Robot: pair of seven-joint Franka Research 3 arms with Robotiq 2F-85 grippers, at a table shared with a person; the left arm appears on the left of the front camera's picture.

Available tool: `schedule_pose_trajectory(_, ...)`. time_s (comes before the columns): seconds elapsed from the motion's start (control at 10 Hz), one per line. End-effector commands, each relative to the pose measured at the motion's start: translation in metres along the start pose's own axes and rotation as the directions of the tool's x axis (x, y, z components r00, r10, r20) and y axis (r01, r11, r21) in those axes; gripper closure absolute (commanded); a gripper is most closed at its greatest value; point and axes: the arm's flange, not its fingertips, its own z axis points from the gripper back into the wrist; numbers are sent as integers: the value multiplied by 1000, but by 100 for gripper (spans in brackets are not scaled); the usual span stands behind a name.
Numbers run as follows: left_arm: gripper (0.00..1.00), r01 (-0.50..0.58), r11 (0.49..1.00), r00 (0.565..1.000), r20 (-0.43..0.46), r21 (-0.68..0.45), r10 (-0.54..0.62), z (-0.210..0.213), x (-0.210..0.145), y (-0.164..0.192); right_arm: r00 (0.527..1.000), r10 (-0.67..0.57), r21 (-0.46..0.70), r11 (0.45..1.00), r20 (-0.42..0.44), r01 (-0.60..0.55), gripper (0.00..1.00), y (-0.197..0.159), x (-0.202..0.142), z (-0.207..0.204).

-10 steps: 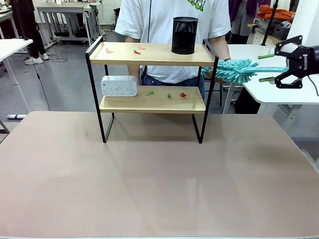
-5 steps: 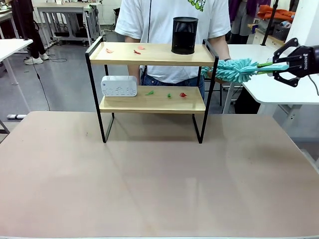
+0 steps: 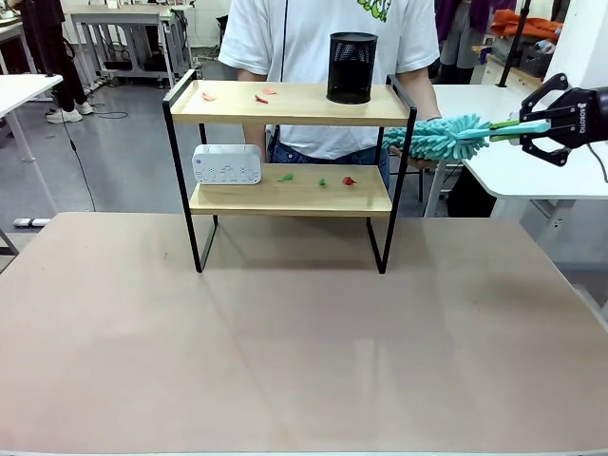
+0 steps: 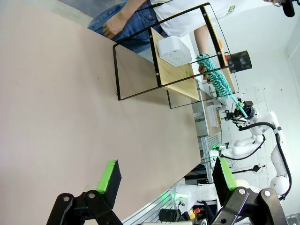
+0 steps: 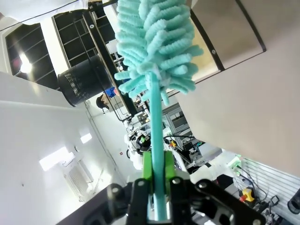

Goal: Clean the shelf.
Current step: Pick up the Duster from the human.

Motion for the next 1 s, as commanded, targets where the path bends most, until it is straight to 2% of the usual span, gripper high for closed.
schedule_pose_trajectory(0.0, 0, 25, 999, 1000, 17, -24, -25, -1, 1, 0, 997, 77, -35, 996, -1, -77, 100, 0, -11, 9)
schedule_pose_trajectory(0.2, 0, 25, 999, 1000, 17, -24, -25, -1, 1, 0, 976, 218, -155, 963, -22, -219, 100, -12, -56, 47)
schedule_pose_trajectory(0.3, 0, 25, 999, 1000, 17, -24, -25, -1, 1, 0, 956, 292, -225, 930, -25, -290, 100, -27, -90, 77)
schedule_pose_trajectory(0.4, 0, 25, 999, 1000, 17, -24, -25, -1, 1, 0, 929, 365, -268, 890, -66, -369, 100, -41, -119, 105)
schedule_pose_trajectory(0.5, 0, 25, 999, 1000, 17, -24, -25, -1, 1, 0, 897, 436, -305, 848, -65, -434, 100, -57, -143, 133)
schedule_pose_trajectory(0.6, 0, 25, 999, 1000, 17, -24, -25, -1, 1, 0, 859, 502, -357, 788, -99, -501, 100, -77, -162, 157)
schedule_pose_trajectory(0.7, 0, 25, 999, 1000, 17, -24, -25, -1, 1, 0, 851, 505, -353, 778, -143, -520, 100, -94, -172, 171)
schedule_pose_trajectory(0.8, 0, 25, 999, 1000, 17, -24, -25, -1, 1, 0, 847, 520, -352, 777, -109, -523, 100, -110, -177, 182)
schedule_pose_trajectory(0.9, 0, 25, 999, 1000, 17, -24, -25, -1, 1, 0, 833, 536, -336, 766, -136, -548, 100, -125, -179, 186)
